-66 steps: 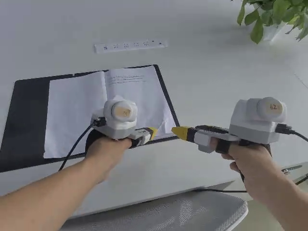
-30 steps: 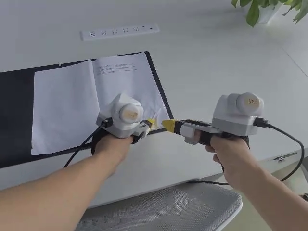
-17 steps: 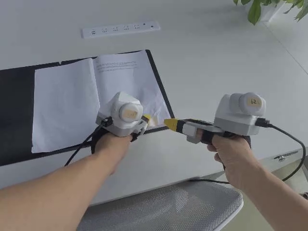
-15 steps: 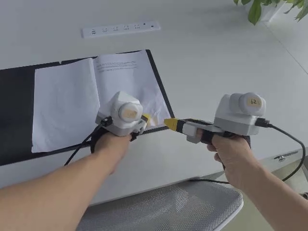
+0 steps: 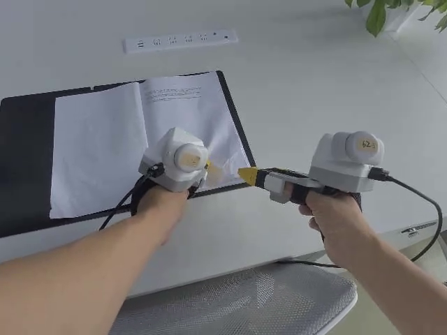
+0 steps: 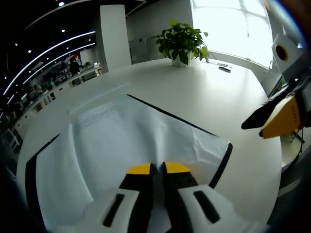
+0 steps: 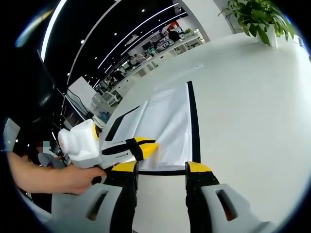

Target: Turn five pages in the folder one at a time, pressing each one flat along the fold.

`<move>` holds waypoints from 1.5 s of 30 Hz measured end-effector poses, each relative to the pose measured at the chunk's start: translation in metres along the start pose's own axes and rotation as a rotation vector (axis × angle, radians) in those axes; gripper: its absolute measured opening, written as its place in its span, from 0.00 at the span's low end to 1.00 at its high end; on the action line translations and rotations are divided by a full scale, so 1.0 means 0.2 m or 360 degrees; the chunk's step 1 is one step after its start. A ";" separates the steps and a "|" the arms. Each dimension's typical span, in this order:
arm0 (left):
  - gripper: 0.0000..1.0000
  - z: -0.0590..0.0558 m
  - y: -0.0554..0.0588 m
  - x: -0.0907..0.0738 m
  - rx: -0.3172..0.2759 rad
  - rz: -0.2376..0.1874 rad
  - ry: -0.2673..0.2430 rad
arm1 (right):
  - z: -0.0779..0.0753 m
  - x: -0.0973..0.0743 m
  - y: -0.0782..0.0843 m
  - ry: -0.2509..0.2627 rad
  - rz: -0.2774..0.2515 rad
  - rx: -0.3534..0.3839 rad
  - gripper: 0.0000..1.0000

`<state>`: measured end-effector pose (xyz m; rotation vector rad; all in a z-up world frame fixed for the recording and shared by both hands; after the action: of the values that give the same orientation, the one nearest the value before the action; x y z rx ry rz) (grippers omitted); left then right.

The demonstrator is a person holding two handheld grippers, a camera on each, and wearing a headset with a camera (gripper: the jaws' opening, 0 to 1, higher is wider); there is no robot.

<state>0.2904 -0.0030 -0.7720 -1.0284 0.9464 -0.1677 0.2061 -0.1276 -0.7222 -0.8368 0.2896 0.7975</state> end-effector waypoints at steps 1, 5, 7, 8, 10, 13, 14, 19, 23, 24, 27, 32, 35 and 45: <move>0.05 0.00 0.00 0.00 -0.0002 0.0000 0.0000 | 0.00 0.01 0.00 -0.0005 -0.0002 0.0000 0.36; 0.04 0.01 0.00 0.00 -0.0012 -0.0001 0.0000 | 0.00 0.04 -0.01 -0.0002 0.0009 0.0015 0.35; 0.04 0.00 0.00 0.00 -0.0014 -0.0001 0.0001 | 0.00 0.06 -0.01 -0.0011 0.0013 0.0030 0.35; 0.04 0.01 0.00 0.00 -0.0016 -0.0001 0.0002 | 0.00 0.07 -0.01 -0.0011 0.0015 0.0029 0.35; 0.04 0.01 0.00 0.00 -0.0018 -0.0002 0.0003 | 0.00 0.08 0.00 -0.0004 0.0035 0.0023 0.35; 0.04 0.01 0.00 0.00 -0.0030 -0.0002 0.0004 | -0.01 0.10 0.00 0.0001 0.0045 0.0031 0.35; 0.03 0.01 0.00 0.00 -0.0037 -0.0002 0.0005 | -0.01 0.10 0.00 0.0002 0.0045 0.0033 0.35; 0.03 0.01 0.00 0.00 -0.0037 -0.0004 0.0007 | -0.03 0.14 0.02 -0.0004 0.0079 0.0085 0.32; 0.03 0.01 0.00 0.00 -0.0043 -0.0006 0.0006 | -0.04 0.16 0.03 0.0000 0.0092 0.0104 0.26; 0.03 0.01 0.00 0.00 -0.0043 -0.0006 0.0007 | -0.04 0.17 0.03 0.0000 0.0096 0.0108 0.24; 0.03 0.01 0.00 0.00 -0.0047 -0.0005 0.0008 | -0.05 0.18 0.02 0.0005 0.0074 0.0124 0.19; 0.03 0.01 0.00 0.00 -0.0051 -0.0009 0.0009 | -0.06 0.19 0.01 0.0025 0.0065 0.0141 0.12; 0.03 0.01 0.00 0.00 -0.0056 -0.0009 0.0009 | -0.07 0.19 0.01 0.0036 0.0045 0.0159 0.06; 0.04 0.00 0.00 0.00 -0.0080 -0.0012 0.0009 | -0.07 0.19 0.00 0.0055 0.0009 0.0190 0.00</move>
<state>0.2914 -0.0027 -0.7721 -1.0783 0.9558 -0.1537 0.2331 -0.1187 -0.7524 -0.7381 0.3670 0.7639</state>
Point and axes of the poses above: the centre of the closed fingertips' face, and the gripper's own axes: x roughly forward along the fingers, z roughly to its left, y roughly out of its underside, the point moved 6 cm from there along -x, roughly backward along the fingers, and after that the axes turned 9 degrees about x, right-handed, at the moved point
